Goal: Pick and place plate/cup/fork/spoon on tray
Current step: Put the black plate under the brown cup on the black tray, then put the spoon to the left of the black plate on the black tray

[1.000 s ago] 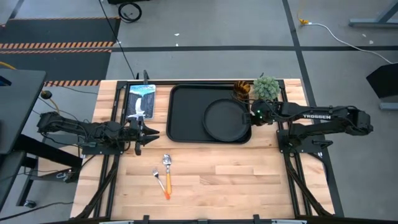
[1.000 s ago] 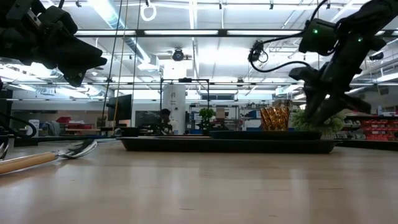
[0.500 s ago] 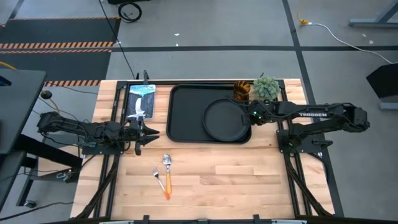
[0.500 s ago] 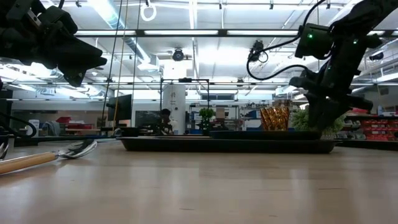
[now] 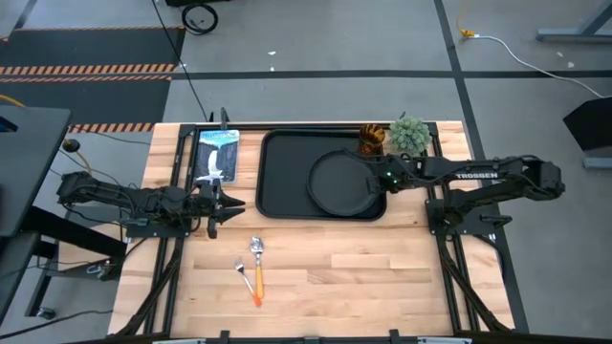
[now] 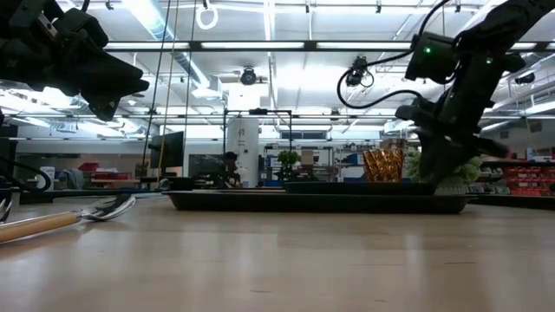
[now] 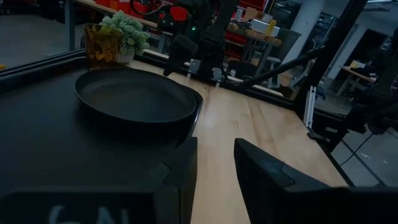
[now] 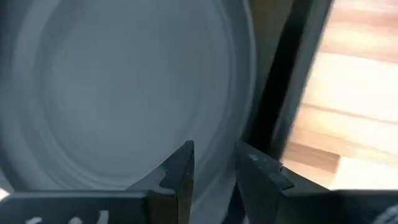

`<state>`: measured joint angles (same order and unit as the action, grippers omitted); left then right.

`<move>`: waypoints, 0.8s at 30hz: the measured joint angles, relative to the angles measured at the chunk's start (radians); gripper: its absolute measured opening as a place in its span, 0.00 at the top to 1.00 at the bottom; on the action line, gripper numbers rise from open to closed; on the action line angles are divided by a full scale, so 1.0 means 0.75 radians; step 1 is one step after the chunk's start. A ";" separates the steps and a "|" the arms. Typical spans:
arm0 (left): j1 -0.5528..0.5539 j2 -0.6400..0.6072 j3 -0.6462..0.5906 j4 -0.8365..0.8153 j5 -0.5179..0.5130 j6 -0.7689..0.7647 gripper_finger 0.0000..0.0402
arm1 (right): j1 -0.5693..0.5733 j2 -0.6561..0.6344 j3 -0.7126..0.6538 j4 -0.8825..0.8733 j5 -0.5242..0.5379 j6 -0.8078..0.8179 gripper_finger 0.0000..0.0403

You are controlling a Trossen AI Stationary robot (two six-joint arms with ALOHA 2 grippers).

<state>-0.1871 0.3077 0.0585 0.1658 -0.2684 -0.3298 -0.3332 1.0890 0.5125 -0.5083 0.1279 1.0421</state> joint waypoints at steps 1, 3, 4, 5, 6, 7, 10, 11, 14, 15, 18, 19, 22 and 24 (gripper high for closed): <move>0.000 0.000 0.000 0.000 0.000 0.000 0.72 | 0.000 -0.001 0.000 -0.015 0.009 -0.003 0.71; 0.000 0.000 0.000 0.000 0.000 0.000 0.72 | 0.000 -0.001 0.000 -0.030 0.030 -0.007 0.71; 0.000 0.000 0.000 0.000 0.000 0.000 0.72 | 0.000 0.002 0.000 -0.034 0.038 -0.007 0.71; 0.000 0.000 0.000 0.000 0.000 0.000 0.72 | 0.000 0.007 0.000 -0.034 0.038 -0.007 0.71; 0.000 0.000 0.000 0.000 0.000 0.000 0.72 | 0.000 0.011 0.000 -0.030 0.030 -0.007 0.71; 0.000 0.000 0.000 0.000 0.000 -0.001 0.72 | 0.001 0.017 0.000 -0.013 0.014 -0.008 0.71; -0.003 0.000 0.000 0.015 0.024 -0.036 0.72 | 0.015 0.026 0.000 0.051 -0.013 -0.028 0.71; -0.008 0.000 0.000 0.029 0.060 -0.043 0.72 | 0.021 0.025 0.002 0.063 -0.012 -0.038 0.71; -0.051 0.024 0.000 0.036 0.153 -0.103 0.72 | 0.034 -0.009 0.044 0.018 0.027 -0.110 0.71; -0.070 0.036 0.000 0.027 0.155 -0.111 0.72 | 0.043 -0.024 0.065 -0.001 0.059 -0.130 0.71; -0.123 0.097 0.000 0.035 0.104 -0.107 0.72 | 0.093 -0.069 0.110 -0.021 0.195 -0.196 0.71; -0.137 0.118 0.000 0.029 0.074 -0.110 0.72 | 0.111 -0.083 0.121 -0.009 0.243 -0.233 0.71; -0.170 0.185 0.005 0.011 -0.033 -0.158 0.72 | 0.160 -0.112 0.128 0.060 0.389 -0.362 0.71; -0.189 0.232 0.035 -0.050 -0.120 -0.237 0.72 | 0.198 -0.117 0.128 0.090 0.499 -0.432 0.71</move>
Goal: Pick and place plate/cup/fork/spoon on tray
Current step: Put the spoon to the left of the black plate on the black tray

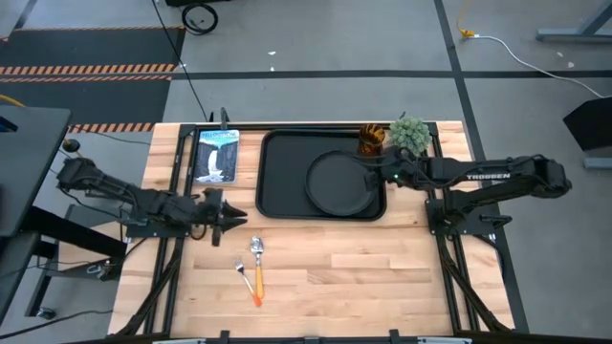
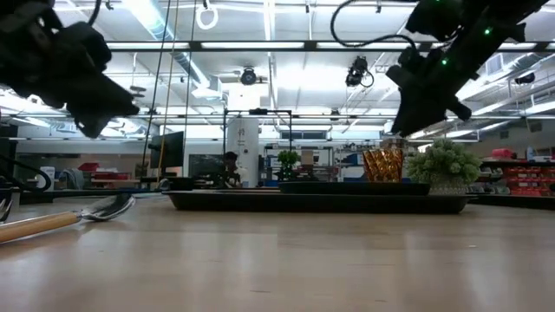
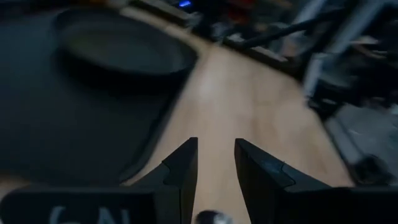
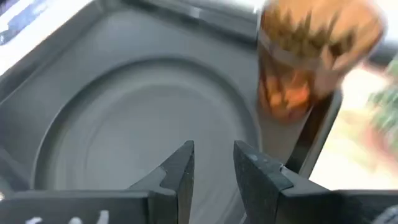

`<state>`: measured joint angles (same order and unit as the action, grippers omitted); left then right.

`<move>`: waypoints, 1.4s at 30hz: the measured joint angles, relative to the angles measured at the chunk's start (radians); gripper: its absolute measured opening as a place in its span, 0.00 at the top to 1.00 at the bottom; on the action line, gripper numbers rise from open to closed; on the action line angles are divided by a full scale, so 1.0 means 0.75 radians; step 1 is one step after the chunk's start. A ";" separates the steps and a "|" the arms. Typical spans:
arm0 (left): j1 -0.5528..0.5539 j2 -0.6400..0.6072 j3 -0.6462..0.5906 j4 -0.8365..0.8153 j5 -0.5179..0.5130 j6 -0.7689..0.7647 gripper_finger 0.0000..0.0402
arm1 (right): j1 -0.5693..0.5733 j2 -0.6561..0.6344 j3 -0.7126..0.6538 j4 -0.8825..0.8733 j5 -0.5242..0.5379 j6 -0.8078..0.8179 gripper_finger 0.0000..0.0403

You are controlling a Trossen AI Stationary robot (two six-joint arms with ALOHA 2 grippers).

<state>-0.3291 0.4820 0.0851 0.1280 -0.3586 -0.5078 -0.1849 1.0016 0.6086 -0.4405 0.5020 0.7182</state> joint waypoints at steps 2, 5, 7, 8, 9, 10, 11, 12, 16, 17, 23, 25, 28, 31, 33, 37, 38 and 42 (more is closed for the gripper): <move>-0.016 0.050 0.044 -0.085 -0.062 -0.092 0.72 | 0.042 -0.001 -0.006 0.034 0.127 -0.054 0.71; -0.024 0.126 0.139 -0.207 -0.079 -0.225 0.72 | 0.116 -0.002 -0.047 0.128 0.273 -0.104 0.71; -0.029 0.185 0.208 -0.301 -0.072 -0.325 0.72 | 0.166 -0.002 -0.080 0.241 0.314 -0.164 0.71; -0.035 0.217 0.238 -0.347 -0.070 -0.384 0.72 | 0.192 -0.002 -0.101 0.311 0.320 -0.203 0.71; -0.044 0.251 0.267 -0.388 -0.067 -0.444 0.72 | 0.218 -0.001 -0.122 0.381 0.318 -0.248 0.71; -0.055 0.289 0.295 -0.419 -0.065 -0.504 0.72 | 0.248 -0.001 -0.140 0.442 0.315 -0.289 0.71; -0.069 0.328 0.319 -0.445 -0.063 -0.568 0.72 | 0.277 -0.001 -0.155 0.500 0.310 -0.330 0.71; -0.086 0.366 0.339 -0.473 -0.059 -0.643 0.72 | 0.306 -0.001 -0.164 0.548 0.308 -0.368 0.71; -0.168 0.552 0.404 -0.551 -0.022 -0.969 0.72 | 0.428 -0.001 -0.199 0.656 0.308 -0.515 0.71; -0.191 0.603 0.425 -0.550 -0.015 -1.034 0.72 | 0.459 -0.001 -0.205 0.677 0.308 -0.542 0.71; -0.304 0.950 0.688 -0.739 -0.007 -1.313 0.73 | 0.644 -0.001 -0.230 0.695 0.308 -0.578 0.71; -0.321 1.064 0.807 -0.860 -0.008 -1.376 0.73 | 0.697 -0.001 -0.231 0.695 0.308 -0.573 0.71; -0.330 1.224 0.987 -1.039 -0.008 -1.461 0.75 | 0.763 -0.001 -0.231 0.697 0.308 -0.569 0.71; -0.329 1.375 1.157 -1.173 0.002 -1.518 0.76 | 0.819 -0.001 -0.231 0.697 0.314 -0.558 0.71; -0.329 1.467 1.255 -1.246 0.016 -1.550 0.77 | 0.855 -0.001 -0.231 0.697 0.315 -0.531 0.71; -0.329 1.642 1.414 -1.318 0.036 -1.551 0.73 | 0.933 -0.001 -0.231 0.697 0.317 -0.503 0.71; -0.329 1.678 1.443 -1.326 0.050 -1.555 0.72 | 0.949 -0.001 -0.231 0.698 0.317 -0.503 0.71; -0.319 1.782 1.513 -1.385 0.104 -1.647 0.63 | 0.991 -0.001 -0.231 0.709 0.317 -0.506 0.71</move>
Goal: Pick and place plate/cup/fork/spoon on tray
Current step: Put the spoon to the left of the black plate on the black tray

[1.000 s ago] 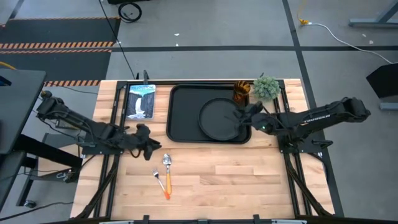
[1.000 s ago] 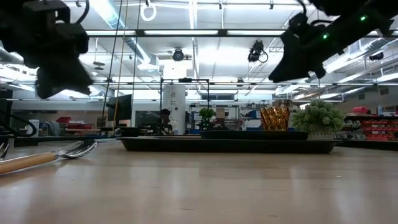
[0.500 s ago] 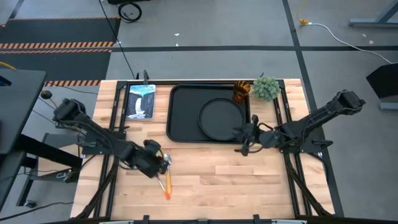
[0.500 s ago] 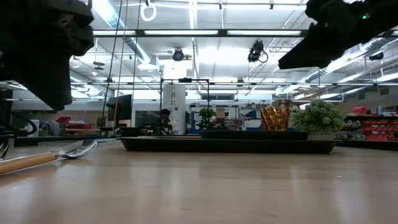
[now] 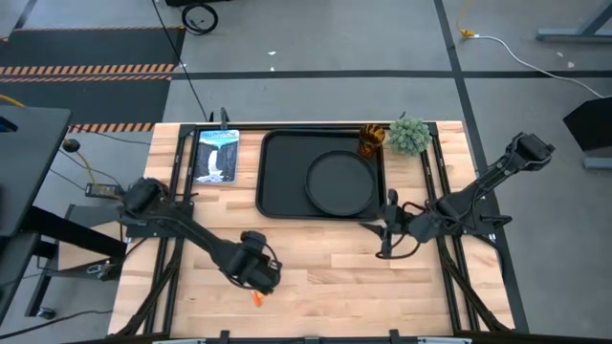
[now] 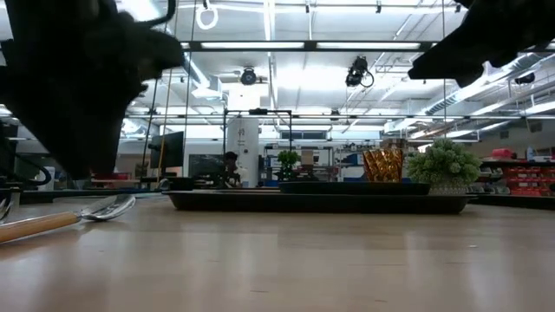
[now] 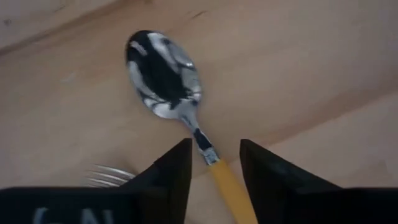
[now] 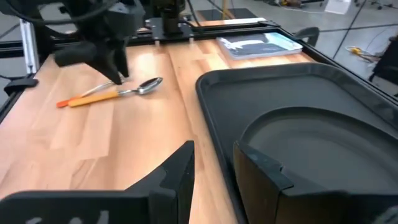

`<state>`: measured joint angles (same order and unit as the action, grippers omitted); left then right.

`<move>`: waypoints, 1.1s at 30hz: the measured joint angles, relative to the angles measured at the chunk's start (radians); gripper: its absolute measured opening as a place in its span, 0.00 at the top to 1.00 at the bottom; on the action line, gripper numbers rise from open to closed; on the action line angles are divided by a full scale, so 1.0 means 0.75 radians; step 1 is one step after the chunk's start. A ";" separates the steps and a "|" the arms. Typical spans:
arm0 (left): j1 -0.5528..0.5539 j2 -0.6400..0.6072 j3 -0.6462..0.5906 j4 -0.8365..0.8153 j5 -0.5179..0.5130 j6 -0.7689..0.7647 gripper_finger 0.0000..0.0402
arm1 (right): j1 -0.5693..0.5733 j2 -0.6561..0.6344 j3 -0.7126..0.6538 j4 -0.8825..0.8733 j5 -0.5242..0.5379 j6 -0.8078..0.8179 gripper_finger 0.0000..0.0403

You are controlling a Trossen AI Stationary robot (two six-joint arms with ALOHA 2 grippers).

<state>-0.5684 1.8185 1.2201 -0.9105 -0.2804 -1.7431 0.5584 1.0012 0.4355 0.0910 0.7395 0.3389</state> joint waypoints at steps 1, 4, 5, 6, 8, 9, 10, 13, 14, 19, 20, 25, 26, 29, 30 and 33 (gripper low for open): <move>0.003 0.015 0.002 -0.004 0.009 -0.023 0.61 | 0.006 0.000 0.000 -0.001 0.000 0.000 0.71; 0.007 0.046 0.003 0.000 0.050 -0.080 0.57 | 0.018 0.000 0.000 -0.001 0.001 0.000 0.71; 0.007 0.052 0.003 0.000 0.070 -0.094 0.56 | 0.022 0.000 0.000 0.000 0.000 0.000 0.71; 0.007 0.061 0.003 0.000 0.087 -0.109 0.55 | 0.026 0.000 0.000 -0.001 0.001 0.000 0.71; 0.005 0.066 0.002 0.007 0.102 -0.129 0.55 | 0.034 0.000 0.000 0.001 0.001 0.000 0.71; 0.004 0.065 -0.003 0.022 0.102 -0.140 0.55 | 0.037 0.001 0.000 0.005 0.001 -0.001 0.71; 0.004 0.063 -0.009 0.042 0.103 -0.149 0.55 | 0.039 0.004 0.000 0.010 0.001 -0.001 0.71; 0.005 0.064 -0.021 0.058 0.108 -0.160 0.57 | 0.045 0.018 0.000 0.028 0.002 -0.001 0.71; 0.007 0.064 -0.021 0.061 0.124 -0.161 0.58 | 0.047 0.023 0.000 0.031 0.003 0.000 0.71; 0.016 0.087 -0.021 0.073 0.170 -0.155 0.61 | 0.060 0.052 0.000 0.079 0.004 0.002 0.71; 0.019 0.093 -0.021 0.089 0.181 -0.146 0.62 | 0.062 0.056 0.000 0.082 0.003 0.002 0.71; 0.042 0.123 -0.021 0.147 0.233 -0.096 0.64 | 0.079 0.064 -0.001 0.090 0.006 0.002 0.71; 0.045 0.124 -0.020 0.145 0.247 -0.081 0.64 | 0.083 0.064 -0.001 0.098 0.006 0.002 0.71; 0.054 0.124 -0.020 0.146 0.266 -0.064 0.65 | 0.090 0.064 -0.001 0.098 0.006 0.002 0.71; 0.054 0.124 -0.020 0.146 0.267 -0.062 0.65 | 0.092 0.064 -0.001 0.101 0.006 0.002 0.71; 0.054 0.124 -0.020 0.144 0.266 -0.059 0.65 | 0.093 0.064 -0.001 0.100 0.006 0.003 0.71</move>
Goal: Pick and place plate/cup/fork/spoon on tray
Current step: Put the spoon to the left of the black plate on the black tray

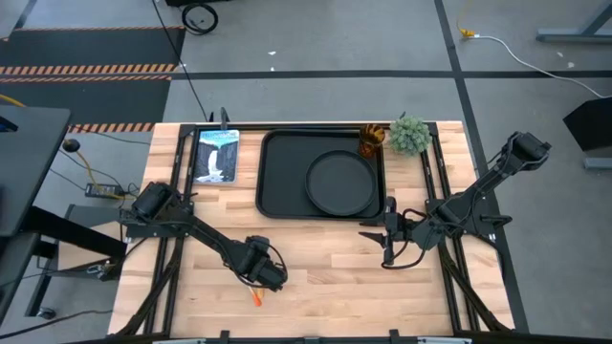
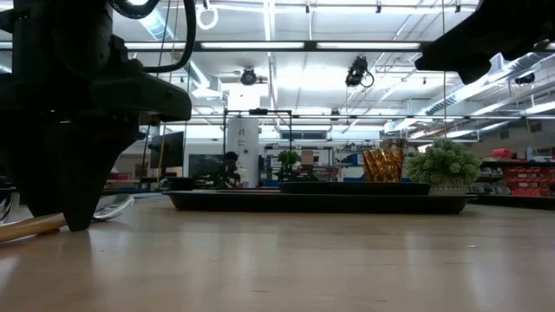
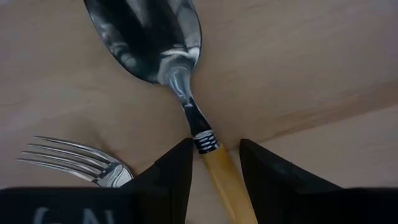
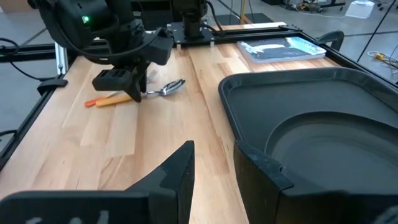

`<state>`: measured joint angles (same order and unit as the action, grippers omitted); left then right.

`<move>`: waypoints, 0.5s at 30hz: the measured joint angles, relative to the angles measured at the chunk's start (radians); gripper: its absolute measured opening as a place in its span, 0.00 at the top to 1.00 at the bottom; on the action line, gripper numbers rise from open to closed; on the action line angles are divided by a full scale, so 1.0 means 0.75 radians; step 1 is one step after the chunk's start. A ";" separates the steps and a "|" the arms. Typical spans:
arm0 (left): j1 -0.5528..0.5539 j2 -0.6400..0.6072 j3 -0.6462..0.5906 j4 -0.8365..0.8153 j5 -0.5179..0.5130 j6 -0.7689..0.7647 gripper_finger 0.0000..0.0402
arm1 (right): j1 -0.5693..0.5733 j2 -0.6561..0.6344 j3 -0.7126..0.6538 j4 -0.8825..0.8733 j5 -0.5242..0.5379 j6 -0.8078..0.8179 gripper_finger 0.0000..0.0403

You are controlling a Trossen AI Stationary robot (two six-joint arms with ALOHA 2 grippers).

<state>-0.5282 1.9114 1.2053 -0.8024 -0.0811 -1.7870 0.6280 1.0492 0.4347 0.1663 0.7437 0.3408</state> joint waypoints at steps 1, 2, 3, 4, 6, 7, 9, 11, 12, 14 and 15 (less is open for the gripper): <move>0.000 0.000 -0.001 0.000 0.003 0.000 0.65 | 0.000 0.000 0.000 0.001 0.000 0.000 0.71; 0.000 0.000 -0.001 0.000 0.006 0.000 0.65 | 0.000 0.000 0.000 0.000 0.000 0.000 0.71; 0.000 0.000 -0.001 0.000 0.009 0.000 0.65 | 0.000 0.000 0.000 0.000 0.000 0.000 0.71; 0.000 0.000 -0.001 0.000 0.009 0.000 0.65 | 0.000 0.000 0.000 0.001 0.000 0.000 0.71; 0.000 0.000 -0.001 -0.001 0.008 0.001 0.65 | -0.001 0.000 0.000 0.000 0.000 0.000 0.71; 0.000 0.000 -0.001 -0.001 0.009 0.001 0.65 | -0.001 0.000 0.000 0.001 0.000 -0.001 0.71; 0.000 0.000 -0.001 -0.002 0.009 0.001 0.65 | -0.001 0.000 0.000 0.000 0.000 0.000 0.71; 0.000 0.000 -0.001 -0.002 0.009 0.001 0.65 | -0.001 0.000 0.000 0.000 0.000 0.000 0.71; 0.000 0.000 -0.001 -0.003 0.010 0.001 0.65 | -0.001 0.000 0.000 0.000 0.000 -0.001 0.71; 0.000 0.000 -0.001 -0.004 0.009 0.005 0.65 | -0.001 0.000 0.000 0.000 0.000 0.000 0.71; 0.000 0.000 -0.001 -0.004 0.010 0.005 0.65 | -0.001 0.000 0.000 0.000 0.000 0.000 0.71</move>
<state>-0.5282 1.9114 1.2045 -0.8051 -0.0738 -1.7832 0.6273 1.0492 0.4347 0.1665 0.7437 0.3408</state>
